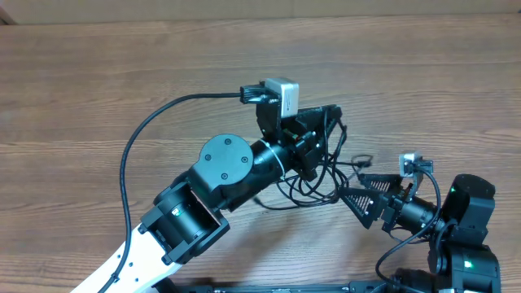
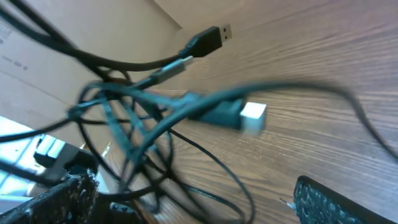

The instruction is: Untangle cables

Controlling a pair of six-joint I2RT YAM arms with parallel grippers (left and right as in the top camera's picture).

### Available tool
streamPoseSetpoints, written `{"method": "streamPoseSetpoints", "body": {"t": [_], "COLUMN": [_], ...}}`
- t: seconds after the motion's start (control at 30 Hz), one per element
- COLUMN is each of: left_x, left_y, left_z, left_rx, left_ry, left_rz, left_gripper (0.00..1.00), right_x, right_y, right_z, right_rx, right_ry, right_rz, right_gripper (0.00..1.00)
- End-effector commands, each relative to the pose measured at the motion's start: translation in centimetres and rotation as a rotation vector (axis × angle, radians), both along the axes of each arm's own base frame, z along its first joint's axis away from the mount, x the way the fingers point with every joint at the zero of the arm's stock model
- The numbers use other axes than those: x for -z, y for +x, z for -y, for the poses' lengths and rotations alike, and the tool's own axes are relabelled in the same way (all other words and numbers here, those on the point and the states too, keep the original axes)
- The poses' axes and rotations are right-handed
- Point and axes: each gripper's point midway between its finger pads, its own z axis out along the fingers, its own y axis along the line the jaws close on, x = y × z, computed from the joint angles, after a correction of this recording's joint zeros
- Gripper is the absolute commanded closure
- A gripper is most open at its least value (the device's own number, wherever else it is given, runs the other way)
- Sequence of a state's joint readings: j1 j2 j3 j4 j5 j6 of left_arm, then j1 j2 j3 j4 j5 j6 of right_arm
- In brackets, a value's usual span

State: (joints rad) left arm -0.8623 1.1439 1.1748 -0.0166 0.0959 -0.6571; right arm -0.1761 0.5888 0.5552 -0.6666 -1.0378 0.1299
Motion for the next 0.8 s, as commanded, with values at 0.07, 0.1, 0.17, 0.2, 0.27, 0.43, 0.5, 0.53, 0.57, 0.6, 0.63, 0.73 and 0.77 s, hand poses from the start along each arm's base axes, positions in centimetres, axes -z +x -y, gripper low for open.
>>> {"method": "streamPoseSetpoints", "body": {"t": [0.07,0.1,0.17,0.2,0.27,0.43,0.5,0.53,0.57,0.6,0.63,0.73,0.77], "left_x": [-2.4,-2.5,-2.7,-3.0,-3.5,-3.8,-3.8,-3.8,-3.8,-3.8,-3.8,-3.6,-3.5], "left_y": [-2.8,-3.2,-3.9,-4.4,-5.6,-8.2,-9.0,-9.1,-9.3,-9.3,-9.3,-8.5,-8.0], "left_z": [1.3,1.4,1.7,1.8,2.1,2.6,2.7,2.7,2.7,2.6,2.6,2.6,2.6], "left_rx": [0.177,0.197,0.244,0.273,0.347,0.5,0.544,0.551,0.562,0.56,0.556,0.508,0.482], "left_ry": [-0.092,-0.102,-0.11,-0.115,-0.134,-0.132,-0.127,-0.126,-0.125,-0.123,-0.113,-0.091,-0.089], "left_rz": [0.016,0.009,0.006,0.014,0.024,0.044,0.047,0.047,0.048,0.053,0.082,0.122,0.114], "left_gripper": [0.96,0.96,0.96,0.96,0.96,0.96,0.96,0.96,0.96,0.96,0.96,0.96,0.96], "right_x": [0.9,1.2,1.7,1.9,3.1,5.2,6.2,6.5,7.0,7.3,7.6,7.7,7.8], "right_y": [1.4,1.5,1.9,2.0,2.6,3.4,3.7,3.8,3.9,4.0,4.0,3.9,3.7], "right_z": [1.9,2.2,2.7,2.8,3.8,4.8,4.9,4.9,5.2,5.3,5.4,5.4,5.4], "right_rx": [0.123,0.138,0.164,0.173,0.234,0.273,0.269,0.267,0.278,0.291,0.299,0.297,0.296], "right_ry": [-0.125,-0.136,-0.155,-0.162,-0.193,-0.23,-0.23,-0.23,-0.235,-0.234,-0.233,-0.232,-0.232], "right_rz": [0.013,0.004,-0.018,-0.027,-0.08,-0.172,-0.225,-0.24,-0.263,-0.283,-0.303,-0.315,-0.322], "right_gripper": [0.0,0.0,0.0,0.0,0.0,0.0,0.0,0.0,0.0,0.0,0.0,0.0,0.0]}}
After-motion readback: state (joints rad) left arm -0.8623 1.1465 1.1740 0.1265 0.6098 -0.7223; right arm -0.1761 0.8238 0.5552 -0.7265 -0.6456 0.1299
